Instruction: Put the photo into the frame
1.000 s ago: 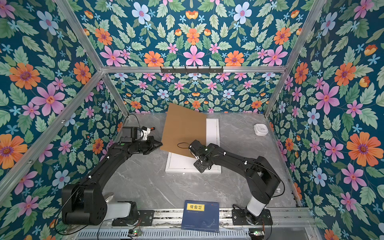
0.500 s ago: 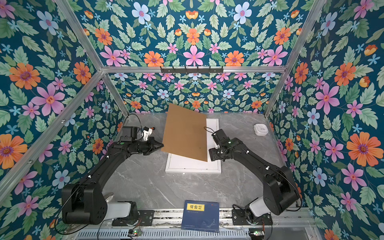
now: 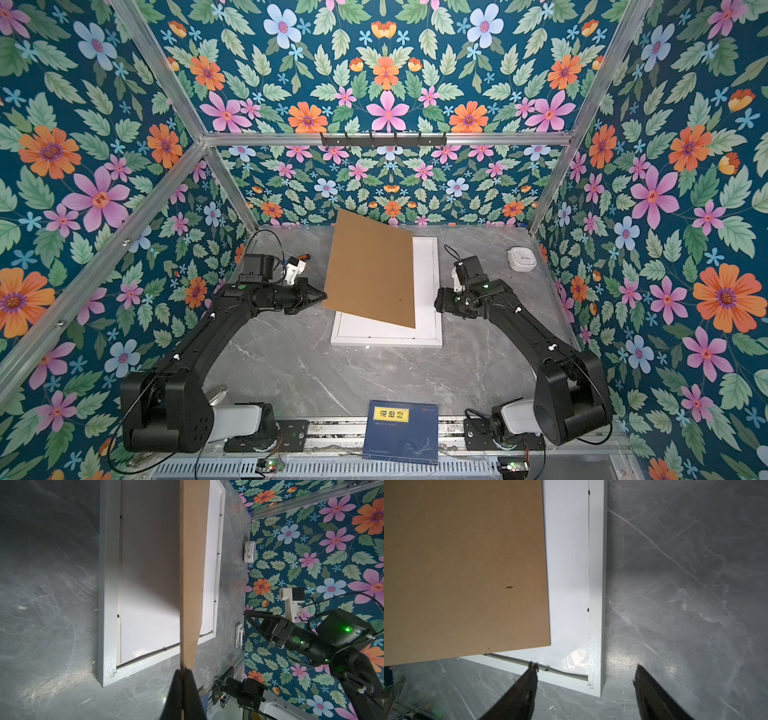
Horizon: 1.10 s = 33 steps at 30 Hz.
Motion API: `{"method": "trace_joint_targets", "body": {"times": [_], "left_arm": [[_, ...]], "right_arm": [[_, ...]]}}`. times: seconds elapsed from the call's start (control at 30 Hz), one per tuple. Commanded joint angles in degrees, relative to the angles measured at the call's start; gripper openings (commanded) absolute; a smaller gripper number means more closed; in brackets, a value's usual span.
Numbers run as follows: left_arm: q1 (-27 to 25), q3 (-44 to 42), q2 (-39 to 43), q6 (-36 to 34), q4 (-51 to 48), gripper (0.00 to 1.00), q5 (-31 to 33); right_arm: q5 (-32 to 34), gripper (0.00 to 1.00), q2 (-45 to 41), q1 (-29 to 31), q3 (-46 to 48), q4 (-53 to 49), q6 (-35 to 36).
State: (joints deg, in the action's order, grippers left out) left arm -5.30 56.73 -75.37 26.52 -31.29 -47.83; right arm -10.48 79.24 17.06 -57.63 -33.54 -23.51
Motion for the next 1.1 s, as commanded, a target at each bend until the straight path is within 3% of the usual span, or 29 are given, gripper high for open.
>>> {"method": "trace_joint_targets", "body": {"times": [0.0,0.4,1.07], "left_arm": [[0.27,0.4,0.87,-2.35,-3.16,0.0,-0.49],[1.93,2.47,2.33,-2.44,-5.84,0.0,-1.01],[4.91,2.5,4.29,-4.2,-8.81,0.0,-1.62]], "right_arm": [[-1.09,0.74,0.39,0.02,-0.2,1.11,-0.75],[-7.83,0.72,2.99,0.03,-0.47,3.22,-1.61],[-7.85,0.7,3.54,0.03,0.32,3.3,-1.57]]}}
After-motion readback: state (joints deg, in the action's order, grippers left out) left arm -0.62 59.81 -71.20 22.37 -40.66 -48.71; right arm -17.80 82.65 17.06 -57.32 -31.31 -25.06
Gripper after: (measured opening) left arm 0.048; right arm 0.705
